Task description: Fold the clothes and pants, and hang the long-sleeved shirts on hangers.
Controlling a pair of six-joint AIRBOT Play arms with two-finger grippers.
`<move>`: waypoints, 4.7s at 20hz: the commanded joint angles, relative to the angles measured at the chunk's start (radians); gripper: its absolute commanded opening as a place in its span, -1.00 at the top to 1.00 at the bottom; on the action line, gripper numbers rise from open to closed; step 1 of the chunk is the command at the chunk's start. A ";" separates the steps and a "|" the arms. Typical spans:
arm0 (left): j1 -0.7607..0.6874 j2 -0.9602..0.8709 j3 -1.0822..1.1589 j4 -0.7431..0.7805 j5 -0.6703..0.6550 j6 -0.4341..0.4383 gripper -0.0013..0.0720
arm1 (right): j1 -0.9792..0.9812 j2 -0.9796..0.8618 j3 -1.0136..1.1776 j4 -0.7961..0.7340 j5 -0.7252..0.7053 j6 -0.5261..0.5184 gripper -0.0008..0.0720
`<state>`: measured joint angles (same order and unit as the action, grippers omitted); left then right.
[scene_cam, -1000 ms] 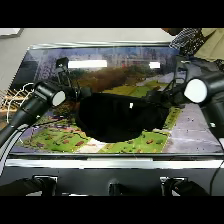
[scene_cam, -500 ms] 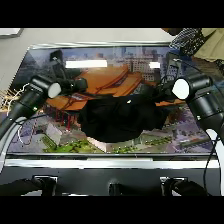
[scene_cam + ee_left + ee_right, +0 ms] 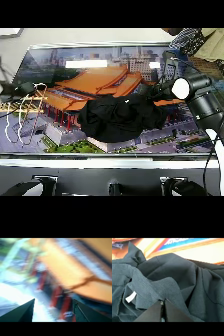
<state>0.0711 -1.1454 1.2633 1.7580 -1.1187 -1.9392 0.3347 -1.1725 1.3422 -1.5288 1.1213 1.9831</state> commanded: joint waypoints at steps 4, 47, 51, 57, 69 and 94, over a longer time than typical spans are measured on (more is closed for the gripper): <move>0.201 0.023 -0.151 -0.003 -0.045 0.234 -0.53 | 0.001 0.000 0.000 0.002 -0.002 -0.009 0.86; 0.477 -0.079 -0.552 -0.289 0.256 0.957 -0.53 | 0.001 0.000 0.000 -0.002 0.005 -0.005 0.85; 0.477 -0.101 -0.552 -0.289 0.256 0.956 -0.43 | 0.001 0.000 0.000 -0.002 0.005 -0.005 0.85; 0.477 -0.100 -0.548 -0.289 0.256 0.956 0.87 | 0.001 0.000 0.000 -0.002 0.009 -0.005 0.85; 0.433 0.039 -0.344 -0.458 0.256 0.952 0.88 | 0.001 0.000 0.000 -0.021 0.029 -0.005 0.85; -0.608 0.198 -0.365 -0.484 -0.140 0.901 0.88 | 0.000 -0.005 0.000 -0.346 -0.024 0.109 0.86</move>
<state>-0.5114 -0.9749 0.9424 1.2613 -1.2228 -1.0344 0.3347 -1.1763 1.3422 -1.8473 1.0889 2.0876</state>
